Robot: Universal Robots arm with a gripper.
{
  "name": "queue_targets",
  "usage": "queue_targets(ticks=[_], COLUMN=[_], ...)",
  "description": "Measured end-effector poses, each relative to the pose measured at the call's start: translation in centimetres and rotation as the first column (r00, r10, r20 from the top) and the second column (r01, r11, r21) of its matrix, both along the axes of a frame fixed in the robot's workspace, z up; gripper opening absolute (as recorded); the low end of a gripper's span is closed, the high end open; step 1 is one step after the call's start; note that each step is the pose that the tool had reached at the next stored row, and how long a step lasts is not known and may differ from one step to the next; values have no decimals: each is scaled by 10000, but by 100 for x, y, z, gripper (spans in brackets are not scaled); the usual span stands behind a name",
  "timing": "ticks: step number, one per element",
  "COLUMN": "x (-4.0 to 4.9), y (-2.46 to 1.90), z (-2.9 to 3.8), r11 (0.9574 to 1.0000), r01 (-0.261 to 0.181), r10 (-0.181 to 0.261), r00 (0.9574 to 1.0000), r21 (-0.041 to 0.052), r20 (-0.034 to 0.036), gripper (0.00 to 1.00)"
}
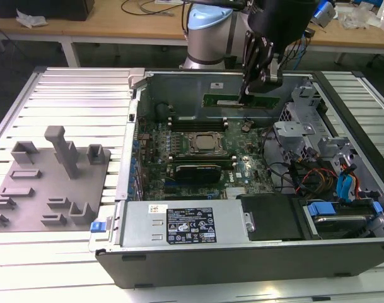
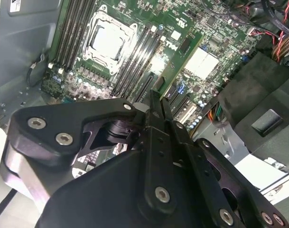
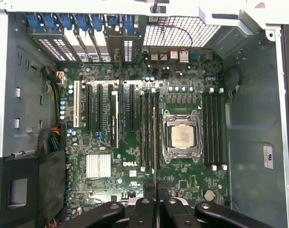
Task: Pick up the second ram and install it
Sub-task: 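Pick up the second ram and move it above second insertion slot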
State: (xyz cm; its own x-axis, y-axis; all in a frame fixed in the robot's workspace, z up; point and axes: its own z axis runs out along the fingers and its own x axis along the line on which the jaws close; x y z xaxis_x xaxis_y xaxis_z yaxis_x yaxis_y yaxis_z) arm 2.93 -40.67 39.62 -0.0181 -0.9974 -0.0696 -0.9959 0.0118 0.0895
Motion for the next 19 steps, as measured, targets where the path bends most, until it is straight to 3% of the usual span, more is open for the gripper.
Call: queue_targets(ticks=[19], x=[0], y=[0], z=[-173], r11=[10000], r01=[0], r10=[0], r00=[10000], r21=[1], r20=[0], gripper=[13])
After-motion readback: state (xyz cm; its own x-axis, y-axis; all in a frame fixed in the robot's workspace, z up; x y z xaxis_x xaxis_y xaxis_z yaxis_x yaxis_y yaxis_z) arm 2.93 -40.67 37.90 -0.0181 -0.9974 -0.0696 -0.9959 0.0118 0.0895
